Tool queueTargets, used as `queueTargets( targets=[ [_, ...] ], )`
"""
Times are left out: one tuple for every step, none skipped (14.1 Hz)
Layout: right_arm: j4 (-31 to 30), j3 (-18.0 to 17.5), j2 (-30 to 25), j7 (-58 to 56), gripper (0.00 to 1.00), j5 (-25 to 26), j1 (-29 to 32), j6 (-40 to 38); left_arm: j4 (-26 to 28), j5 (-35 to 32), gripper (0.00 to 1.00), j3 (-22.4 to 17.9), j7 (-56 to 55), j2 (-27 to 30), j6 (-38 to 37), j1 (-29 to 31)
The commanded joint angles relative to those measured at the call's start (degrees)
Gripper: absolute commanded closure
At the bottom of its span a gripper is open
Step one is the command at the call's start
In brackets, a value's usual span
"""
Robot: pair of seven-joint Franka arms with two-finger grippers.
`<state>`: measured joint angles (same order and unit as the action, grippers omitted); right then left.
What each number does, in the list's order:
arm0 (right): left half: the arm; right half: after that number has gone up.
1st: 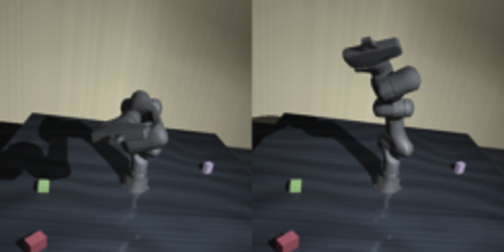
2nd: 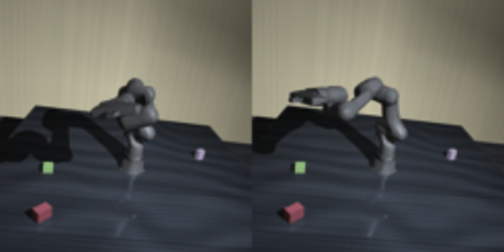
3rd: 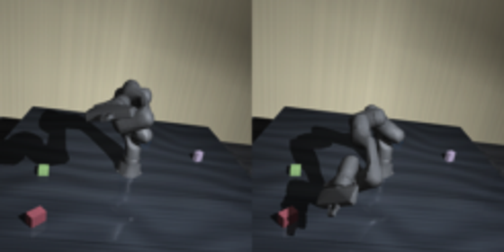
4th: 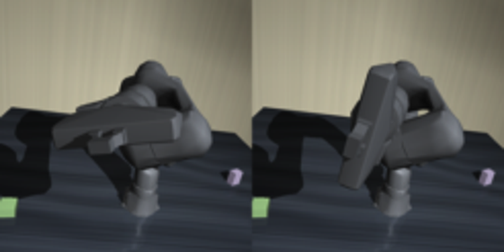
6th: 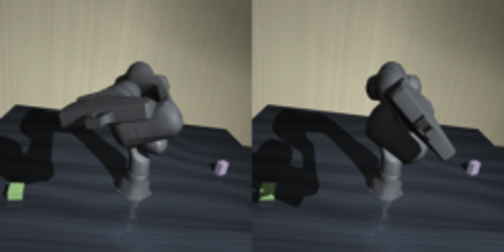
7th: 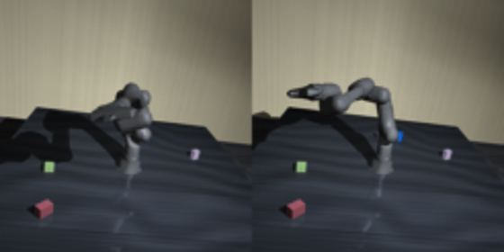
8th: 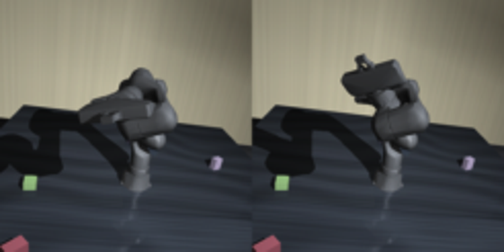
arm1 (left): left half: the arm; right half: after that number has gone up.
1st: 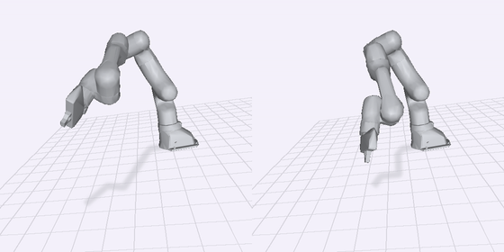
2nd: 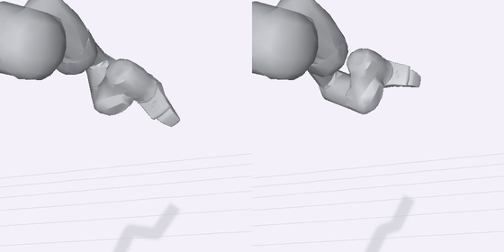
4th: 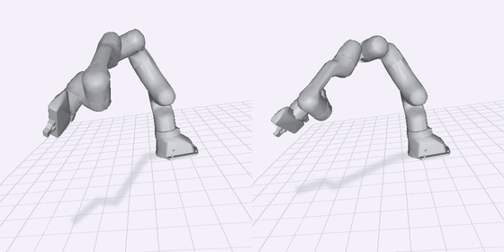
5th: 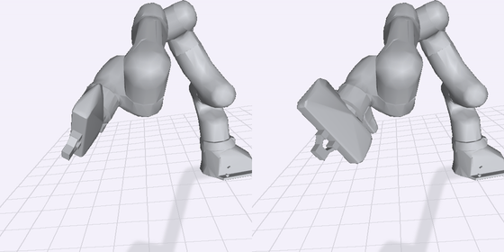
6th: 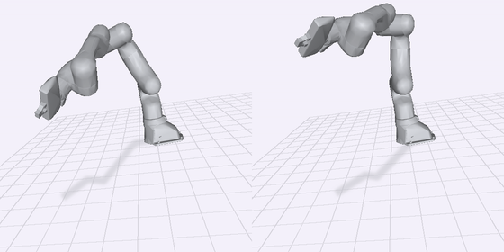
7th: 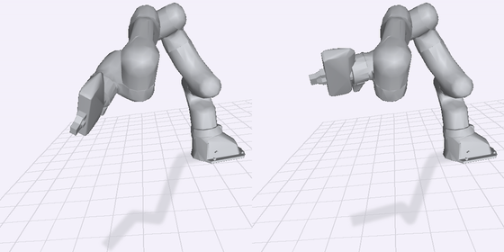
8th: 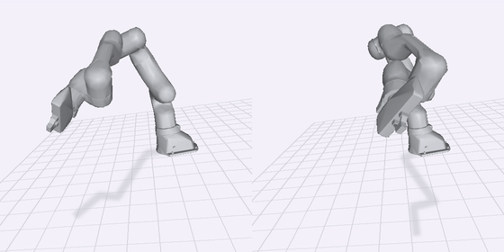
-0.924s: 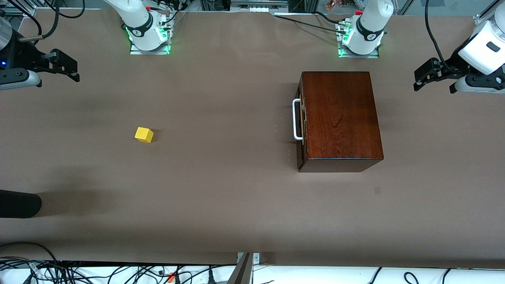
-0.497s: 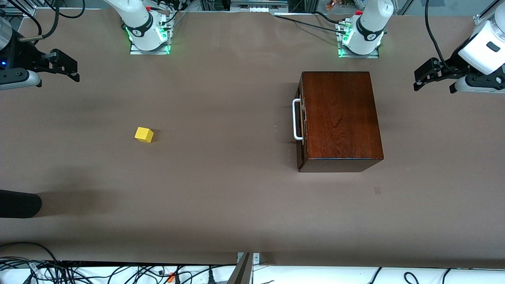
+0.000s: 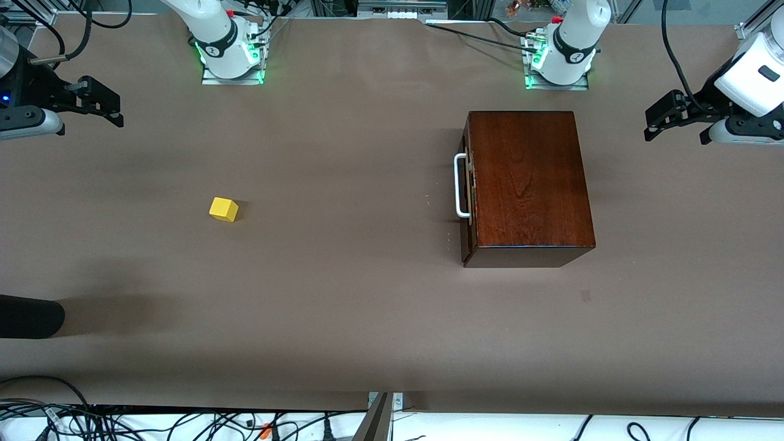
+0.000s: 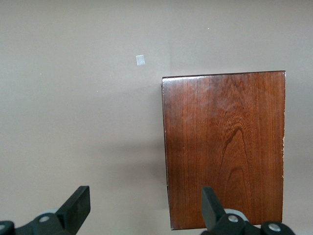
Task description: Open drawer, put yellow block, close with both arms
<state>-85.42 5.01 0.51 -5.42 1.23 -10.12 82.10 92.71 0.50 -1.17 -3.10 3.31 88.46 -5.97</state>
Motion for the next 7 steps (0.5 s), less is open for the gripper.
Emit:
queueTargets(
  targets=[
    [1.7,0.1,0.6,-0.6,0.0,-0.9,0.1,-0.9,-1.5,-0.1,0.0,0.2,1.1,-0.7,-1.2,0.5],
    [1.7,0.1,0.6,-0.6,0.0,-0.9,0.1,-0.9,-1.5,0.1,0.0,0.5,1.1,-0.7,-1.1,0.4],
    [1.7,0.1,0.6,-0.6,0.0,-1.0,0.1,-0.9,-1.6,0.1,0.0,0.9,0.7,-0.8,-1.0,0.3],
    [1.7,0.1,0.6,-0.6,0.0,-1.0,0.1,-0.9,-1.6,0.1,0.0,0.9,0.7,-0.8,-1.0,0.2],
    [1.7,0.1,0.6,-0.6,0.0,-1.0,0.2,-0.8,-1.6,1.2,0.0,1.1,1.0,-0.8,-1.0,0.2],
    [1.7,0.1,0.6,-0.6,0.0,-1.0,0.1,-0.8,-1.5,1.7,0.0,1.1,1.1,-0.9,-1.0,-0.3],
    [1.7,0.1,0.6,-0.6,0.0,-1.0,0.1,-0.9,-1.5,1.7,0.0,1.8,0.5,-1.2,-1.0,-0.8]
  ],
)
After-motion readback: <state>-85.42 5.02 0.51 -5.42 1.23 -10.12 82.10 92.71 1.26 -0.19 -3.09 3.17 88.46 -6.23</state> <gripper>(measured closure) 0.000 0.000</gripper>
